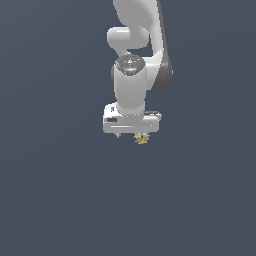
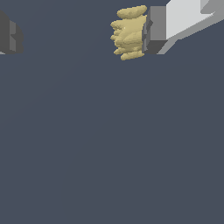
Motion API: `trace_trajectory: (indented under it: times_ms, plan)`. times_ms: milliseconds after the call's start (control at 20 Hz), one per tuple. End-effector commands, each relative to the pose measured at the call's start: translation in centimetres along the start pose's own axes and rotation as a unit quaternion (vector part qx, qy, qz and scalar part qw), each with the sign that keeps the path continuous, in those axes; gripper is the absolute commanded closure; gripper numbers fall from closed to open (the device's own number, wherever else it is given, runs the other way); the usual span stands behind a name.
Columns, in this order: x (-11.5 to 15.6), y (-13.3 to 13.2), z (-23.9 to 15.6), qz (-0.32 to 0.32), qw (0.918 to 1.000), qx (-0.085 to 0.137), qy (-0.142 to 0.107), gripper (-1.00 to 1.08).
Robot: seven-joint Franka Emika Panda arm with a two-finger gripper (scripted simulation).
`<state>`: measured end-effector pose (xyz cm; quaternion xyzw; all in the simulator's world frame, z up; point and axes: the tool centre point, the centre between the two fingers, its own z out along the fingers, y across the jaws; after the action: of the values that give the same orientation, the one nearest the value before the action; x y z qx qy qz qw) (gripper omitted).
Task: Pick up the object and move it to a goal position.
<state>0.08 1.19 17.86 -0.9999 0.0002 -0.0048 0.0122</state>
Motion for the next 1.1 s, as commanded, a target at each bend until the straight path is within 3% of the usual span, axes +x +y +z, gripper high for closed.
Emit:
trace_trajectory:
  times_ms: [0,450,1050]
  plan:
    - [0.0,0.0,0.0,0.0,1.0,0.0,0.0,-0.92]
    - [0.3,1.3,0.1,0.006,0.9999,0.01,0.0,-0.92]
    - [-0.1,0.8,0.6,0.036,0.9993,0.009,-0.001,-0.92]
